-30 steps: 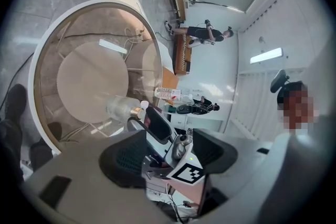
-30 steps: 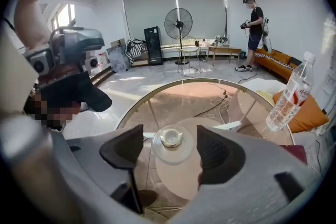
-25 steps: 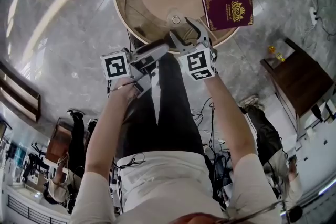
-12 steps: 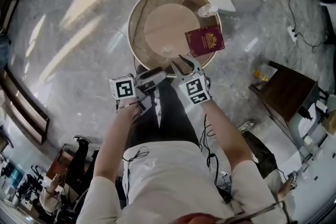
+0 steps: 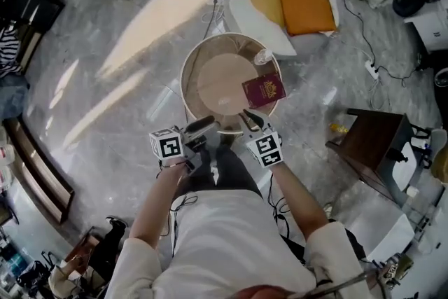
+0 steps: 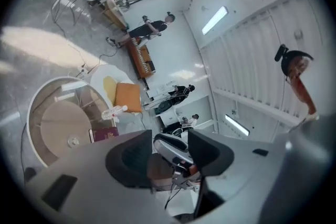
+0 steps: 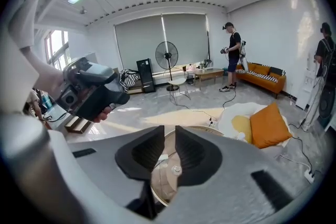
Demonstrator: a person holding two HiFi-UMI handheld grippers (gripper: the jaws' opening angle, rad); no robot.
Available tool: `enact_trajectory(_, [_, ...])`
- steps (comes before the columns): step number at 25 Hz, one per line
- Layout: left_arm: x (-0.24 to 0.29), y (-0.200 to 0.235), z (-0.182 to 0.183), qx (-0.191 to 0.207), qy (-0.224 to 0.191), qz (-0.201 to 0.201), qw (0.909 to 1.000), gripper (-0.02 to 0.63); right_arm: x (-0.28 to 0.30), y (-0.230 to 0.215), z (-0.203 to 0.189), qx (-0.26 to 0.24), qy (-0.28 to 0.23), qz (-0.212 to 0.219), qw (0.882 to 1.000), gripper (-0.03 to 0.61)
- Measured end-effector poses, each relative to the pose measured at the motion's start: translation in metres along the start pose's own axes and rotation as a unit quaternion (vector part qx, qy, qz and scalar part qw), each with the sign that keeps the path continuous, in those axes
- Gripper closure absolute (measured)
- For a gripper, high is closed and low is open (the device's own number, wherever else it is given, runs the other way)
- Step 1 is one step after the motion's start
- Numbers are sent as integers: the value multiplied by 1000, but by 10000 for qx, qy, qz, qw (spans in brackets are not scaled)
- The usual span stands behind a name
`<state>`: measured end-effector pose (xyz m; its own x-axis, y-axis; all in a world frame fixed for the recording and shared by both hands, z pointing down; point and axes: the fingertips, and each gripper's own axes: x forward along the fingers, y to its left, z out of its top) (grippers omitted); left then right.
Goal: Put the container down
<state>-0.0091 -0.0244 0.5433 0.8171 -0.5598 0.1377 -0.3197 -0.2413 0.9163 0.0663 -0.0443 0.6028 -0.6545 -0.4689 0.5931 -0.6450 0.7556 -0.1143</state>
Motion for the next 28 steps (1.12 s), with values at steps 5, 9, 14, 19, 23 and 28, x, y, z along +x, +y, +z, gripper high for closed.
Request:
enact_trajectory(5, [-16, -53, 16, 850, -28, 26, 9964, 421, -46, 5, 39, 93, -236, -172, 9995, 546])
enact_trajectory(9, [-23, -84, 30, 1331, -38, 14, 9911, 432, -75, 8, 71, 99, -422, -344, 9985, 555])
enact_trajectory(14, [-35, -112, 35, 1864, 5, 111, 9824, 469, -107, 19, 94, 20, -587, -500, 9970, 558])
enact_trajectory(19, [-46, -151, 46, 2106, -255, -80, 9772, 510, -139, 30, 116, 16, -845, -648, 9943, 581])
enact_trajectory(23, [-54, -170, 56, 2501, -422, 36, 9673, 551, -162, 35, 135, 116, -1160, -743, 9904, 581])
enact_trajectory(28, [-65, -176, 60, 2689, -508, 95, 9618, 581, -179, 44, 146, 137, -1346, -759, 9879, 583])
